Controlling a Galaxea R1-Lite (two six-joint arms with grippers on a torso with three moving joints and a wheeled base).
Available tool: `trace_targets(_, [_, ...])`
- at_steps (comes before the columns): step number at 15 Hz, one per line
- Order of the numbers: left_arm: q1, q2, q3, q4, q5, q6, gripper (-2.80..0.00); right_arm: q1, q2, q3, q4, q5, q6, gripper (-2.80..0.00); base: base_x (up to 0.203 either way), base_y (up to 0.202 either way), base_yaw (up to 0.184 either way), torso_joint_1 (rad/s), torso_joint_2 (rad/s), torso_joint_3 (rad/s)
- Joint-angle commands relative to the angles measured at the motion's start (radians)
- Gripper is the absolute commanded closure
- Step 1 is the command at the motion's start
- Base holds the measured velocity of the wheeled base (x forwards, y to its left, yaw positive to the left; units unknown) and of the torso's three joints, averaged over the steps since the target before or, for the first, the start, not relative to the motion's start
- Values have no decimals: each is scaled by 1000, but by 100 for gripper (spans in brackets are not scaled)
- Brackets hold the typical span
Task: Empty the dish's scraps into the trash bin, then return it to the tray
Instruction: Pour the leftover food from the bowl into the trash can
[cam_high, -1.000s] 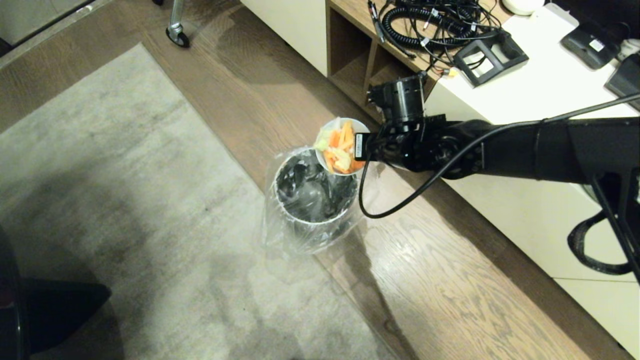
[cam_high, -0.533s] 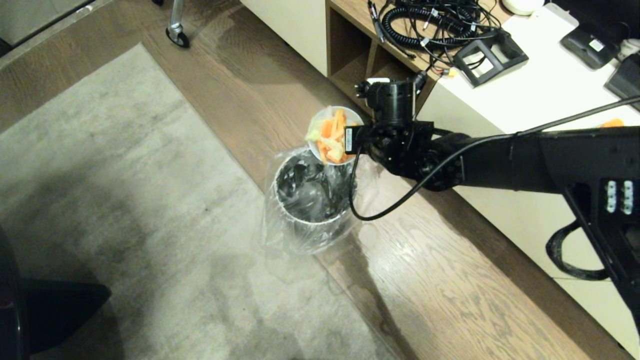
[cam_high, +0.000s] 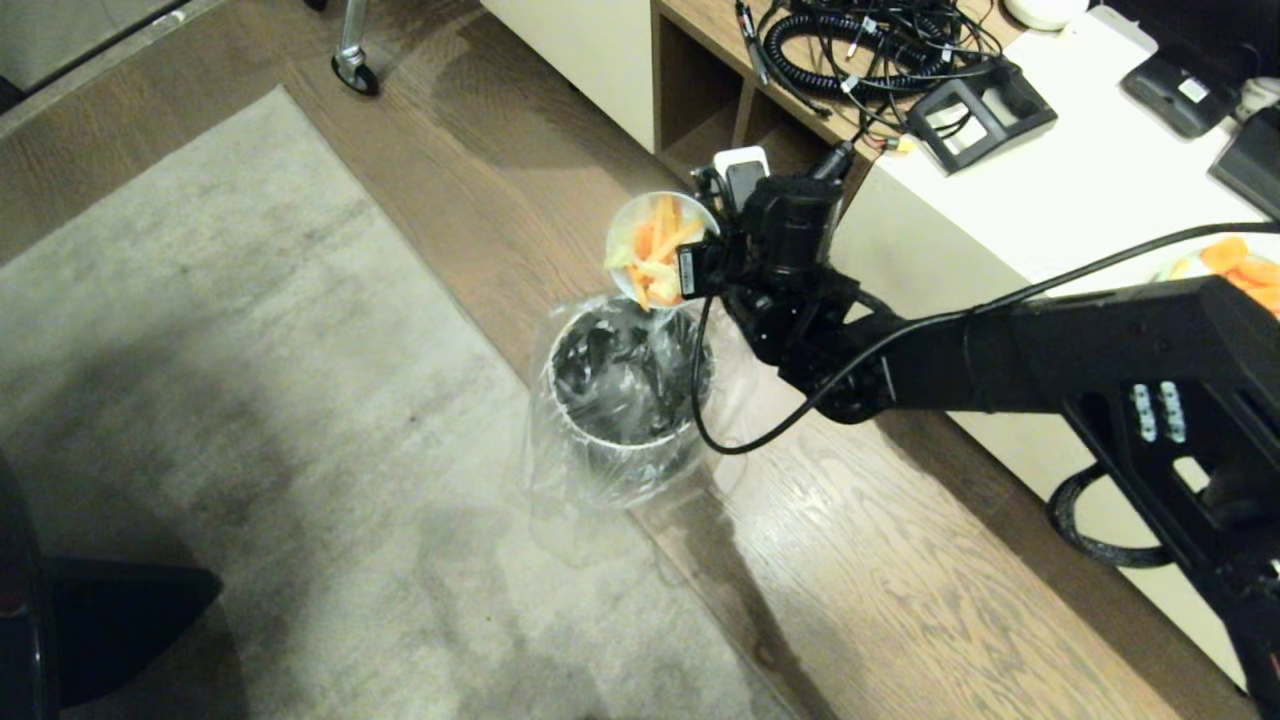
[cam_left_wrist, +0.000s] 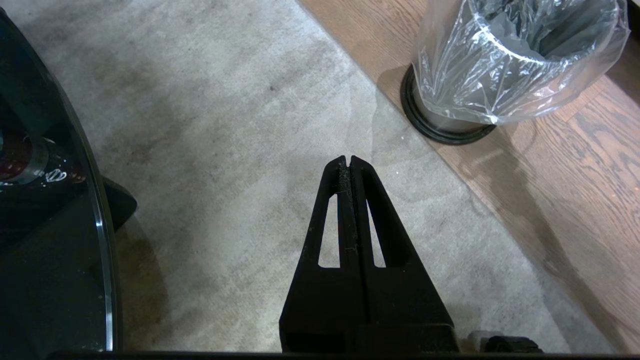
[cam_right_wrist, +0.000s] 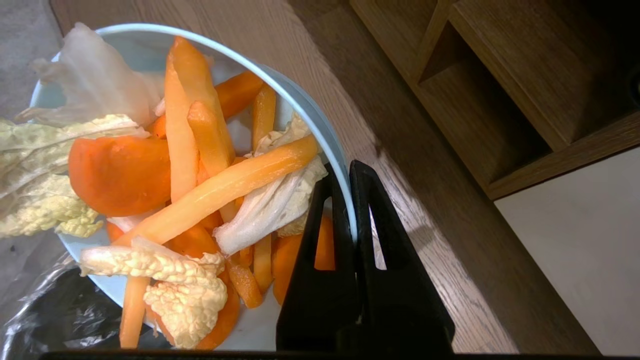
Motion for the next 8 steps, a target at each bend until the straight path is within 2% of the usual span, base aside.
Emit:
trace_targets(1, [1, 0, 0, 0, 0, 0, 0, 9, -15, 33, -8, -2, -2, 0, 0, 0, 0, 0, 0, 0])
trace_targets(6, [1, 0, 0, 0, 0, -1, 0, 36, -33, 40, -16, -5, -4, 0, 0, 0, 0, 0, 0, 0])
trace_targets(8, [1, 0, 0, 0, 0, 0, 0, 46, -29, 42, -72, -5, -2, 0, 0, 0, 0, 0, 0, 0])
